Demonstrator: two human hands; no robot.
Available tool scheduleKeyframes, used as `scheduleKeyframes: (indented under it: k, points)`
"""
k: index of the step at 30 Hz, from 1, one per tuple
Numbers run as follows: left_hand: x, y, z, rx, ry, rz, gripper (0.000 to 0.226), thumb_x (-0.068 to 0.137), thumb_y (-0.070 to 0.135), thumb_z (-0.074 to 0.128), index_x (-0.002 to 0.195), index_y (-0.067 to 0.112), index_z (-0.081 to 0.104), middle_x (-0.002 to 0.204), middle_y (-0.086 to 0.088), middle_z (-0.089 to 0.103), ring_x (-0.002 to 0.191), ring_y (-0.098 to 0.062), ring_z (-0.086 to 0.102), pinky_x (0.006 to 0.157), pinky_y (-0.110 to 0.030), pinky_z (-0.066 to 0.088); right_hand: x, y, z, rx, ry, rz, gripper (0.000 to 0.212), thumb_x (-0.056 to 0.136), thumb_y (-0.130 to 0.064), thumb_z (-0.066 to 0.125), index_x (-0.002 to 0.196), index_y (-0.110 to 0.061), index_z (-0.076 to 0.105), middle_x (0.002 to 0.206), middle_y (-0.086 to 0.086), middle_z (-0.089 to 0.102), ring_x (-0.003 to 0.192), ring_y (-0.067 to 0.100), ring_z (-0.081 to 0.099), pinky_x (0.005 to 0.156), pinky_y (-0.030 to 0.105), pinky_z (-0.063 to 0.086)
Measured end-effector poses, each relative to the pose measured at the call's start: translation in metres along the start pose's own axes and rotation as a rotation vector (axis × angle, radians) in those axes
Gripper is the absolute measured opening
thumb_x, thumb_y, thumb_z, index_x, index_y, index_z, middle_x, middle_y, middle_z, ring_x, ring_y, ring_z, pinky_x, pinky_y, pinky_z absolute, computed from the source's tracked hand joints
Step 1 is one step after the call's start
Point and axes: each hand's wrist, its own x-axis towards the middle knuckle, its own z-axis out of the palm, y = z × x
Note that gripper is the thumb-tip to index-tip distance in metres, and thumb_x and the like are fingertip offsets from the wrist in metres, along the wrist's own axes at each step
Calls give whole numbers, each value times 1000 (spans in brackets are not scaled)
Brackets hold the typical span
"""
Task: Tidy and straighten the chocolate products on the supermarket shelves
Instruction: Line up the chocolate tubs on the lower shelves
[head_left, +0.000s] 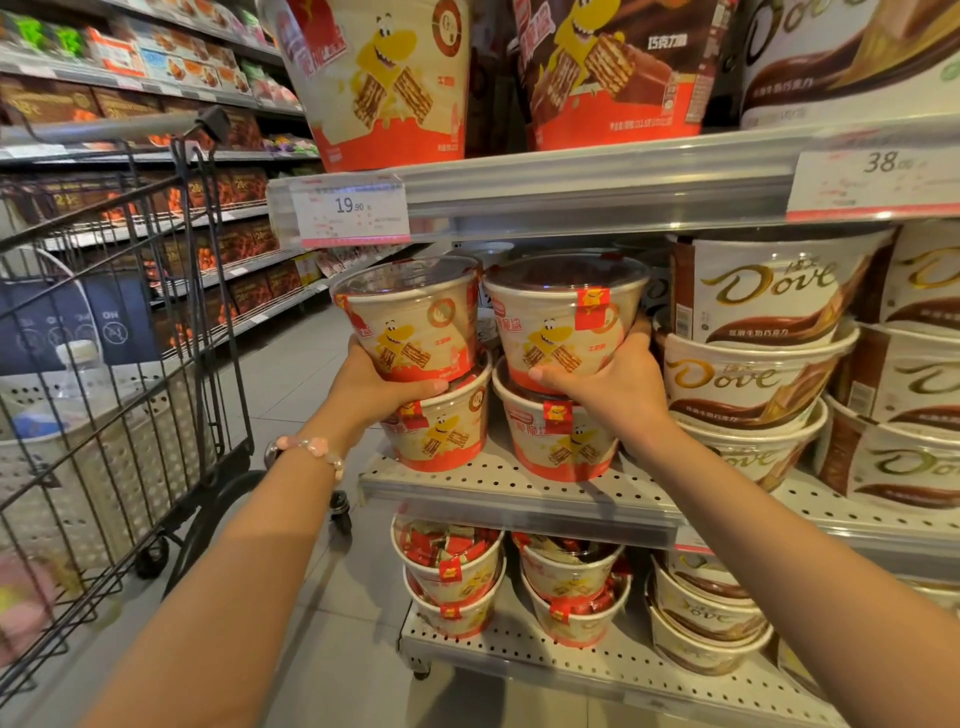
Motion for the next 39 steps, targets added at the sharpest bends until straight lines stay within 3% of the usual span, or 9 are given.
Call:
scheduleKeyframes:
  k: [4,9,15,20,23,27,30,34,39]
  points:
    - [1,3,-5,-28,-75,-19,103,49,24,89,137,22,35,129,0,55,101,-12,52,65,-22,44,-1,5,-4,36,-68,-20,70,57,-43,86,110,-9,54,108,-5,65,99,9,60,76,23,52]
    - [-9,-7,4,-138,5,-5,94,50,26,89,129,28,38,114,11,55,94,-7,53,64,-22,44,-5,9,-3,90,38,-45,51,69,-28,80,102,-19,43,94,-11,53,91,6,52,62,7,35]
    - [-16,-5,7,-234,28,18,88,39,53,82,118,33,47,110,14,59,97,-5,56,74,-28,48,-4,0,1,71,27,-8,90,51,-50,86,121,-6,50,116,5,63,108,18,60,89,35,53]
    - [-17,-8,9,-300,82,24,80,42,48,82,107,31,40,101,17,56,92,1,55,66,-20,45,-5,3,3,45,76,-35,82,53,-43,88,116,-8,47,116,4,63,102,11,58,71,15,44]
    - [-17,-12,12,-279,123,39,74,40,46,85,97,34,38,101,17,53,90,4,54,65,-17,45,-5,6,-1,77,19,-53,77,57,-40,87,117,-9,50,113,2,65,104,13,61,79,21,49]
    - [-10,-12,10,-155,164,36,112,37,53,87,130,30,29,124,5,49,110,-13,52,87,-36,48,-5,8,-3,104,-34,-85,66,61,-36,85,115,-16,52,115,0,65,102,9,60,80,21,47]
    - [-8,-7,14,65,239,41,115,36,66,80,133,32,30,135,-3,47,127,-24,43,102,-53,39,-5,8,-2,106,-31,-89,61,62,-35,85,107,-20,47,114,-3,63,97,5,56,71,9,41]
    - [-8,-5,20,-9,233,92,101,45,48,86,129,24,35,130,-1,53,112,-17,53,81,-32,46,-5,10,1,98,2,-98,62,62,-33,85,106,-24,42,109,-5,61,92,3,53,62,4,33]
    - [-8,-8,19,-58,264,113,86,49,39,89,116,31,34,123,3,55,96,-7,51,73,-25,44,-7,10,5,68,51,-127,85,54,-47,86,120,-10,47,116,1,62,107,13,58,81,21,49]
